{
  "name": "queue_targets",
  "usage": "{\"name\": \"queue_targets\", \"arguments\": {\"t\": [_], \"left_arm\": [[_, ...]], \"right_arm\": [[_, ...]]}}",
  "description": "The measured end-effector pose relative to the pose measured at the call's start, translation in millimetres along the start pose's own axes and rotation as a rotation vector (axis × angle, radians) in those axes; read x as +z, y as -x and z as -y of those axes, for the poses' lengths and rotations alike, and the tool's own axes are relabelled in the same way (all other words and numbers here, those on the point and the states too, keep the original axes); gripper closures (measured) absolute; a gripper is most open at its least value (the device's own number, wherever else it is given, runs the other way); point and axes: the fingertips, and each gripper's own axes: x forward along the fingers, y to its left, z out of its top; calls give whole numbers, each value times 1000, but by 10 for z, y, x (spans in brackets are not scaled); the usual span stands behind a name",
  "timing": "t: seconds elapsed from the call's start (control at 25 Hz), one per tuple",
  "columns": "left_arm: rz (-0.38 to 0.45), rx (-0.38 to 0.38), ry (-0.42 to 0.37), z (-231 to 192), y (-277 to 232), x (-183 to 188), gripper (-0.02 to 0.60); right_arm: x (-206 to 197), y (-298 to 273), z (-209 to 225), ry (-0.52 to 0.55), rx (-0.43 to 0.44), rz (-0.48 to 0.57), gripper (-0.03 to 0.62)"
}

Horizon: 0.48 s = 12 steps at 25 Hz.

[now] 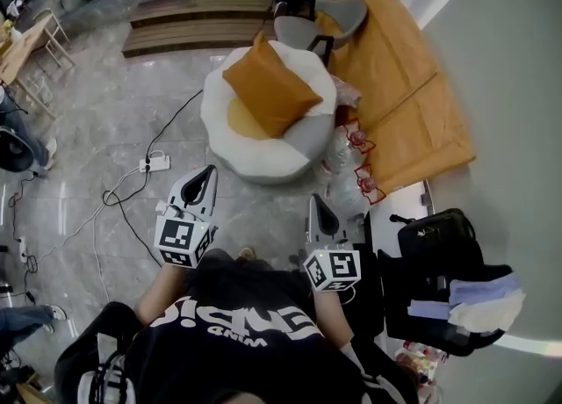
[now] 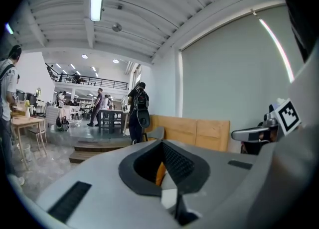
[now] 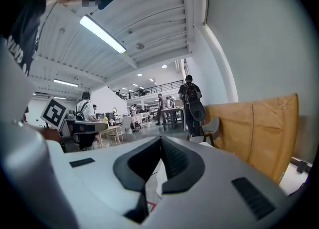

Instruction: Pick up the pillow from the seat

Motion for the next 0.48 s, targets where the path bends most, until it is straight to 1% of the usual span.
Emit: {"name": "queue_targets", "arguments": {"t": [0.28,0.48], "left_arm": [[-1,30,-6,-138,-299,51,574],[-9,17,-4,-234,-651,51,574]], "right_arm": [[1,-281,168,-7,19,-8,572],[-3,-548,337,-17,7,-7,572]]}}
